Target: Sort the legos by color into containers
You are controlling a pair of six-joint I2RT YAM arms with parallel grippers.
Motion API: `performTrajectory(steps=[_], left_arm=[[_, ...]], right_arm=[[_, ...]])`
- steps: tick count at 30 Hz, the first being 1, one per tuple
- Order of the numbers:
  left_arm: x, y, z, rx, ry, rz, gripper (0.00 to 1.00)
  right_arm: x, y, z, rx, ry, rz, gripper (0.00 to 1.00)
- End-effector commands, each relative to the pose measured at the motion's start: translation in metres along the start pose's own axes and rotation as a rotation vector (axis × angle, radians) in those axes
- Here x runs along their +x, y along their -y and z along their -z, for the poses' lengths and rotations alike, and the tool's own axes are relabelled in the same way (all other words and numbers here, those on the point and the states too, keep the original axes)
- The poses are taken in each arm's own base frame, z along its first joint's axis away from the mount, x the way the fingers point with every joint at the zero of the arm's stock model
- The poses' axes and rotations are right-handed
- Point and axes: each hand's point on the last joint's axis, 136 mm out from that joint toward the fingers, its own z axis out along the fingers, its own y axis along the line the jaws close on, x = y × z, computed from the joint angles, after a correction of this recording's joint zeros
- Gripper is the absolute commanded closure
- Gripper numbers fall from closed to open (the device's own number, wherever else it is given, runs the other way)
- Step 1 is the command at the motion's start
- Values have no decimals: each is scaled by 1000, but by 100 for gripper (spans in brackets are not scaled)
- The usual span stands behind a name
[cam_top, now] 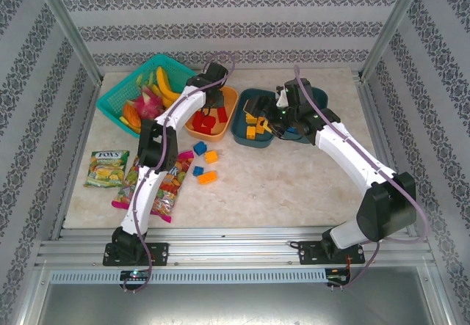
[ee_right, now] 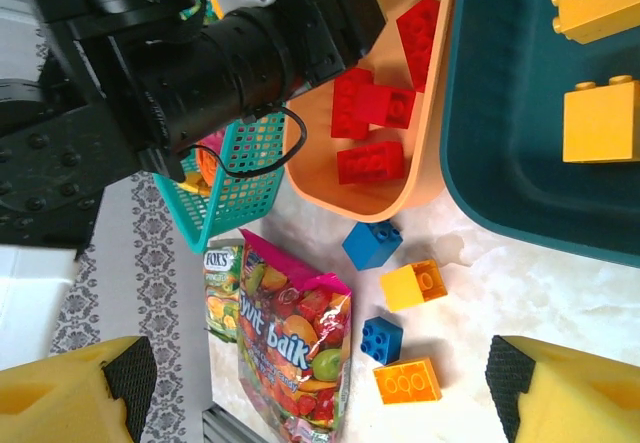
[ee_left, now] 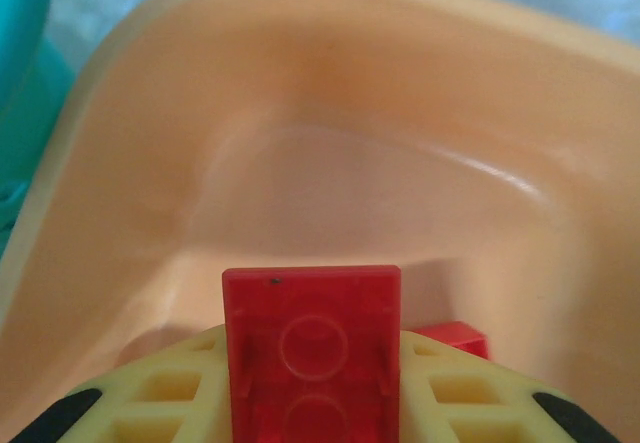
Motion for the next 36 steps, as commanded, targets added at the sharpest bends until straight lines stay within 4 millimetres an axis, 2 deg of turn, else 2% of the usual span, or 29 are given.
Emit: performTrajectory(steps=[1, 6, 8, 11, 13, 17, 21, 23, 26, 32, 36], left_arm=[[1, -15, -1, -25, -31, 49, 65], [5, -7, -3, 39, -60, 66, 52], [1, -5, 4, 55, -51, 72, 44], [-9, -2, 19, 77, -26, 76, 38], [-18, -2, 34, 87, -1, 81, 37], [-36, -3, 80, 119, 63, 123, 36], [-33, -9, 131, 159, 106, 196, 33], [-21, -18, 153, 177, 121, 247, 31], [10, -35, 182, 202, 132, 330, 27], [101, -64, 228, 283, 102, 465, 24], [157, -88, 263, 317, 113, 492, 20]], right_arm=[[0, -16, -1, -46, -14, 16, 12], [3, -12, -4, -34, -30, 16, 12], [4, -12, -4, -25, -33, 27, 12], [7, -10, -4, -11, -40, 50, 12], [10, -9, -4, -2, -44, 68, 13], [29, -5, -8, 59, -77, 194, 13], [60, 3, -18, 132, -142, 383, 15], [75, 10, -24, 177, -173, 465, 16], [95, 19, -39, 244, -219, 550, 16], [130, 33, -84, 378, -304, 637, 13], [139, 43, -115, 461, -329, 664, 11]])
